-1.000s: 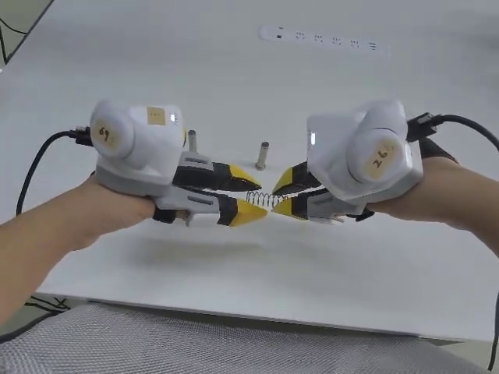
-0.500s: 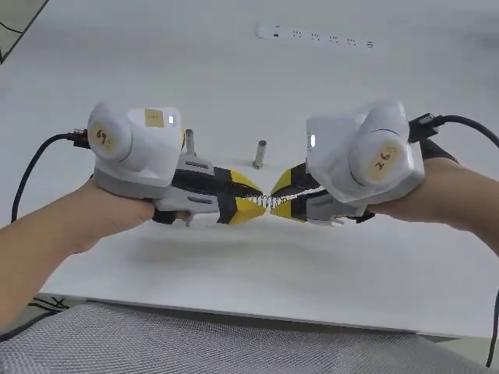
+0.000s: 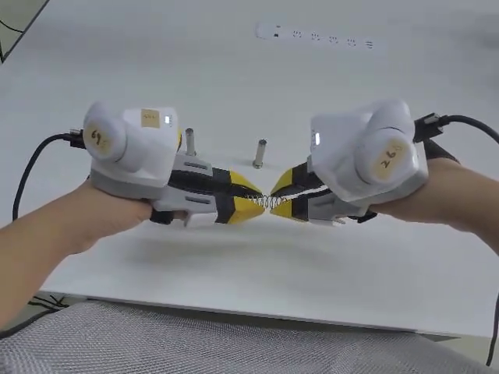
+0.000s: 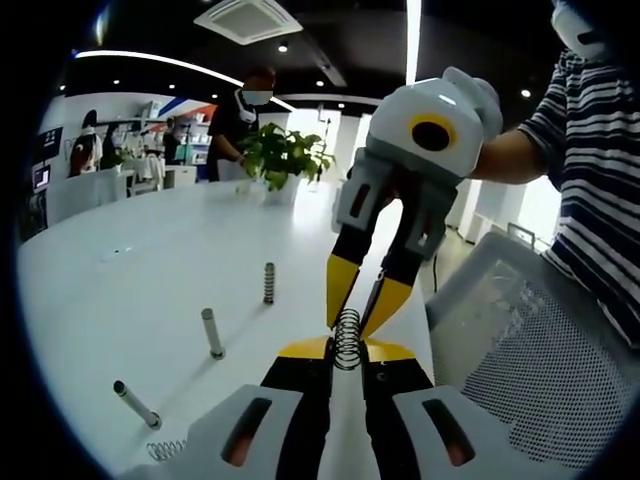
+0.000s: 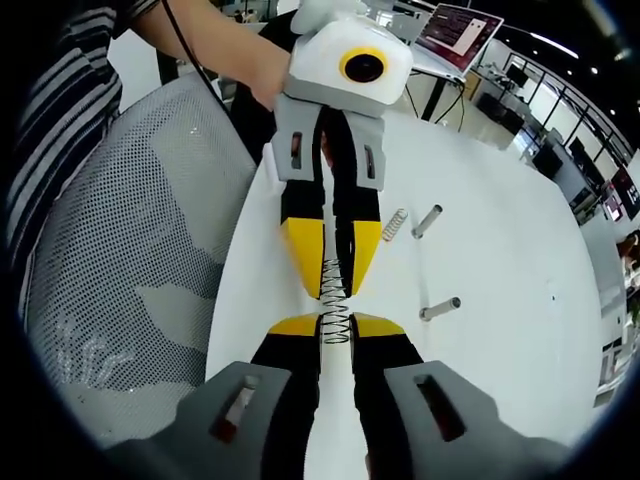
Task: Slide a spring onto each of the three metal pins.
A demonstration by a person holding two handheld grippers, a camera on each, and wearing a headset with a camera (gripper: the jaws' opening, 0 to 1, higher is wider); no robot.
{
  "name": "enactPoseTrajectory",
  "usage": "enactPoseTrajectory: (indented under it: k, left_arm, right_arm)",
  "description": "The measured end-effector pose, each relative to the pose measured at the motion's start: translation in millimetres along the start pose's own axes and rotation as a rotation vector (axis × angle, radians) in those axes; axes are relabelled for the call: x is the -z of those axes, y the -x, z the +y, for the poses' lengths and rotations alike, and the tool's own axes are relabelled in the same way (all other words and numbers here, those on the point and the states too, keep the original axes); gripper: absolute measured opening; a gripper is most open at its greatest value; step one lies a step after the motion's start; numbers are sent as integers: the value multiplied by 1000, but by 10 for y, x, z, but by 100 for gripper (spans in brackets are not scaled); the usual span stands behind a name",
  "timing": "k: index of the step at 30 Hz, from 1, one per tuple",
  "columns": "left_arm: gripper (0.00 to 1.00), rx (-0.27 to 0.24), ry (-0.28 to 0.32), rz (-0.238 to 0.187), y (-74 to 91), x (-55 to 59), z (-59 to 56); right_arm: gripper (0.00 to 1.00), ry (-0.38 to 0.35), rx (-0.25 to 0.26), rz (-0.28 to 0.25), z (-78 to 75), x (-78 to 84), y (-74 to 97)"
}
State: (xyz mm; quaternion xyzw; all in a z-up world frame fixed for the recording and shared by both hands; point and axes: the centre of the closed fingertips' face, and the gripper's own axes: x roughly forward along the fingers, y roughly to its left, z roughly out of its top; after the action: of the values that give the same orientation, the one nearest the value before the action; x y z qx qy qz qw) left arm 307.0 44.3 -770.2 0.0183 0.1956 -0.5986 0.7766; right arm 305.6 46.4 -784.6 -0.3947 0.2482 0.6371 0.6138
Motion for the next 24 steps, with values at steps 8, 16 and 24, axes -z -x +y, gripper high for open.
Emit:
enactPoseTrajectory:
  k: [8, 16, 24]
  left_arm:
    - [7, 24, -7, 6, 5, -2, -28]
    - [7, 70, -9, 20, 8, 19, -68]
    - [7, 110, -27, 38, -22, 30, -116]
  right_arm:
    - [13, 3, 2, -18, 31, -1, 13]
    - [17, -6, 4, -22, 78, 76, 48]
    - [13, 12, -9, -19, 143, 102, 9]
